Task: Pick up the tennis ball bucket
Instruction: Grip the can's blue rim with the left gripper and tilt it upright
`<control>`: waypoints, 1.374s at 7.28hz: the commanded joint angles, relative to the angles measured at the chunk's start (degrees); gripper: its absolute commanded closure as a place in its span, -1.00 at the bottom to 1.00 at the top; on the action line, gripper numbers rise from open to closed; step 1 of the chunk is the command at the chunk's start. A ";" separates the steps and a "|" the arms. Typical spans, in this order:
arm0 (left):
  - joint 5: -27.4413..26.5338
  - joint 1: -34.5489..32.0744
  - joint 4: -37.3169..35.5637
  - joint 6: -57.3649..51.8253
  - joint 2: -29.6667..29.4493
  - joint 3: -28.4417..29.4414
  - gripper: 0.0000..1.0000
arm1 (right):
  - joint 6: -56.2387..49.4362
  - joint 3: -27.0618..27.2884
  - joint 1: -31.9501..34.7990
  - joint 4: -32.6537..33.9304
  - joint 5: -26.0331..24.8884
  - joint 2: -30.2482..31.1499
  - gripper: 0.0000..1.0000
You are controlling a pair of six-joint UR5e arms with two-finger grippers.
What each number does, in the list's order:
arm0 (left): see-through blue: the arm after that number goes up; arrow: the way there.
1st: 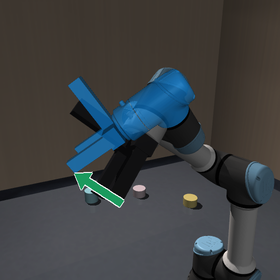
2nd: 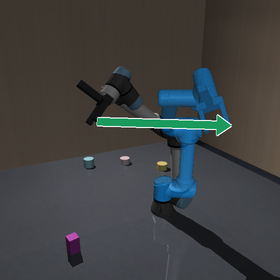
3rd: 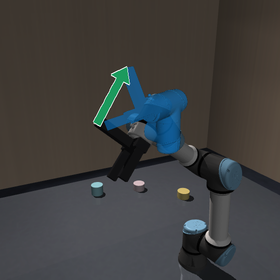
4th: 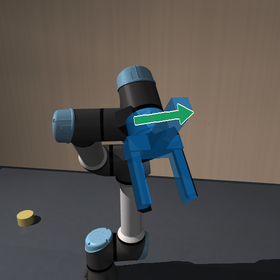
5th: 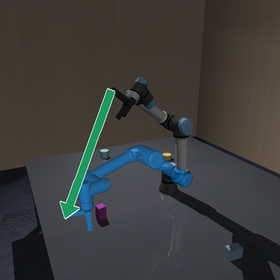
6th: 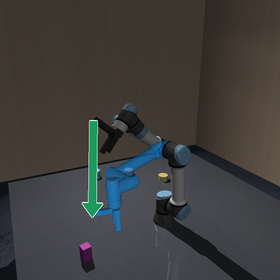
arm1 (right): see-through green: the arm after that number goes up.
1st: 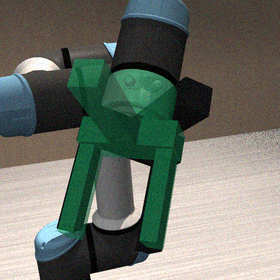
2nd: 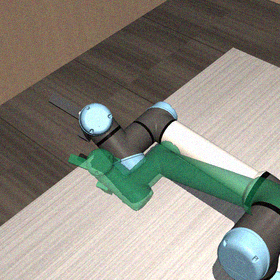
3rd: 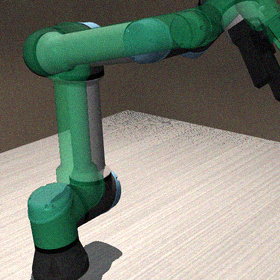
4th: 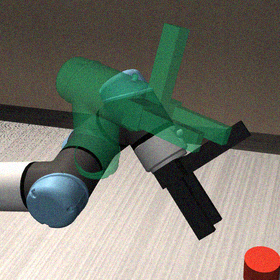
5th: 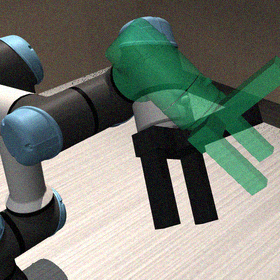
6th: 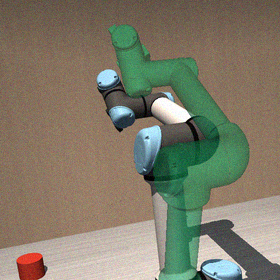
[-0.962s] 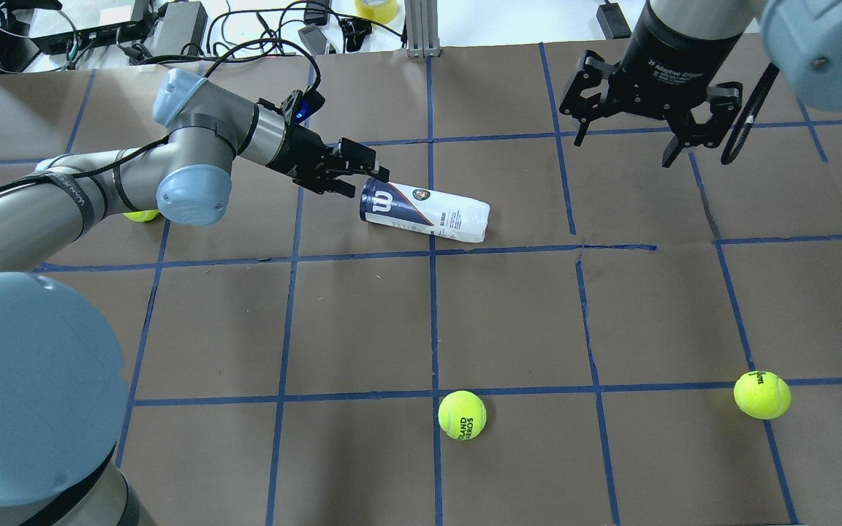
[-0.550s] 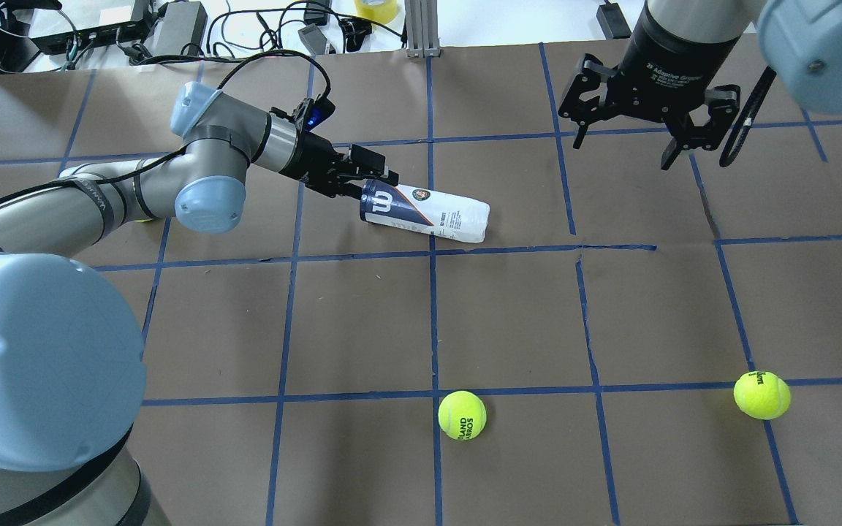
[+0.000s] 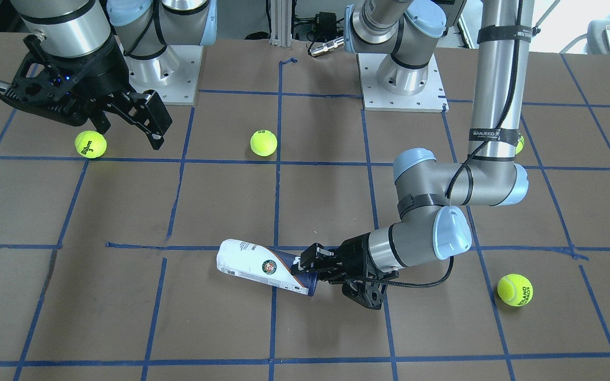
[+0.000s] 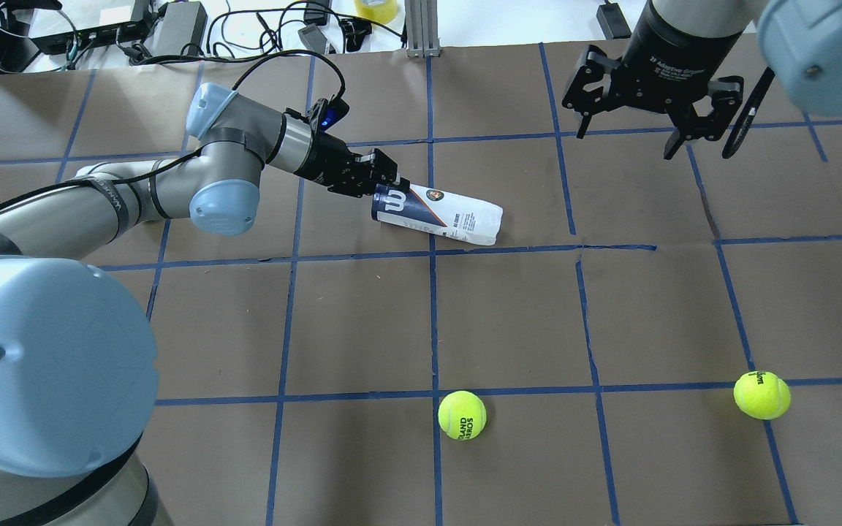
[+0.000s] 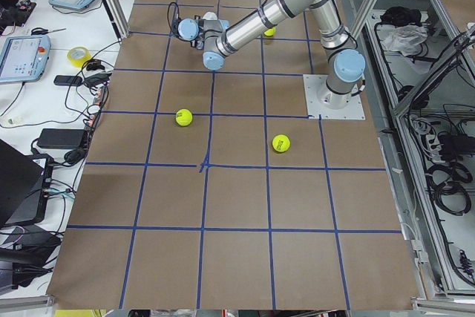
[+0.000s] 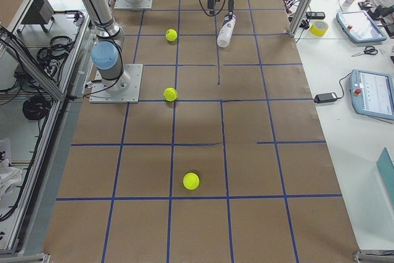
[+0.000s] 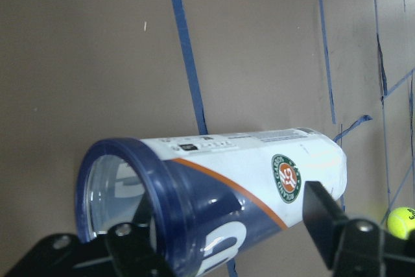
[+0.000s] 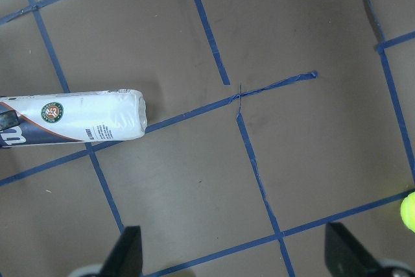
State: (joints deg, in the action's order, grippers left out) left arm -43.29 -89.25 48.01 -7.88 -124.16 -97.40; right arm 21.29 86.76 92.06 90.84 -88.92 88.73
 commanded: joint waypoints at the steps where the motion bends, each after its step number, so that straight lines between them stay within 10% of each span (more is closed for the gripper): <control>1: -3.70 -0.14 -0.11 7.49 1.11 1.76 1.00 | -0.11 0.16 -0.04 0.39 -0.20 -0.05 -1.00; 5: -9.34 -0.75 4.35 23.24 4.97 13.61 1.00 | -0.02 0.07 -0.04 0.83 -0.02 -0.05 -1.00; 10: -41.56 -8.91 11.84 20.12 6.56 21.11 1.00 | -0.02 0.07 -0.04 0.92 0.07 -0.05 -1.00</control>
State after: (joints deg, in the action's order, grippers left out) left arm -77.64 -95.92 59.47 14.09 -117.37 -77.03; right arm 21.27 86.84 92.02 91.73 -88.90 88.70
